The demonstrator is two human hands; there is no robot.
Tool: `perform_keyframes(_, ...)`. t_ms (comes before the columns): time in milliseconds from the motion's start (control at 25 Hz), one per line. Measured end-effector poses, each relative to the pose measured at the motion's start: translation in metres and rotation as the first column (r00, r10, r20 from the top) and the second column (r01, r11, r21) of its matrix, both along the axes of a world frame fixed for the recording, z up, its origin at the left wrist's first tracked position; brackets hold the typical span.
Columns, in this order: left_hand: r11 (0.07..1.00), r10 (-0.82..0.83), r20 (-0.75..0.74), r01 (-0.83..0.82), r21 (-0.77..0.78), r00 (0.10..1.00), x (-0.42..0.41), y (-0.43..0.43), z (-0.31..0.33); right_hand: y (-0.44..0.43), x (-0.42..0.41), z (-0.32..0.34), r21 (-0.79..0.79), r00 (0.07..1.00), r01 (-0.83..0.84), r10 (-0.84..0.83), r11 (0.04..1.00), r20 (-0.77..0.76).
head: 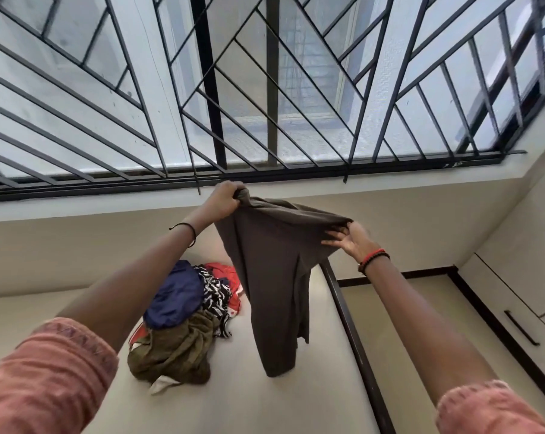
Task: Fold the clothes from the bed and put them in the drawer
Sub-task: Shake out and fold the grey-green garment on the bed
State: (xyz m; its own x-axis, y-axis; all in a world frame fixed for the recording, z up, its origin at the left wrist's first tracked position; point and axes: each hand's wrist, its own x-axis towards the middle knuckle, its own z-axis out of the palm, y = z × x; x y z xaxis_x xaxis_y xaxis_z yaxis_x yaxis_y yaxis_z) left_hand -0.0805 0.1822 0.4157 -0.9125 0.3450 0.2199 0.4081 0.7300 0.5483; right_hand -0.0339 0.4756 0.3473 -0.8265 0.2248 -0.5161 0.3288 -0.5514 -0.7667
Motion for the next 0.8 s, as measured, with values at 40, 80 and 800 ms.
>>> perform_keyframes(40,0.998,0.026,-0.040,-0.024,0.054,0.999,-0.009,0.005,0.001,0.004,-0.012,0.000,-0.010,0.999,0.028,-0.028,1.000,-0.047)
perform_keyframes(80,0.995,0.052,-0.079,-0.045,0.088,0.995,-0.015,0.010,0.005,0.008,-0.022,0.003,-0.020,0.994,0.049,-0.051,0.999,-0.097)
perform_keyframes(800,0.970,-0.220,0.341,0.169,0.174,0.914,0.157,0.004,-0.259,0.028,0.135,-0.225,0.161,0.985,0.056,-0.081,0.985,0.153)
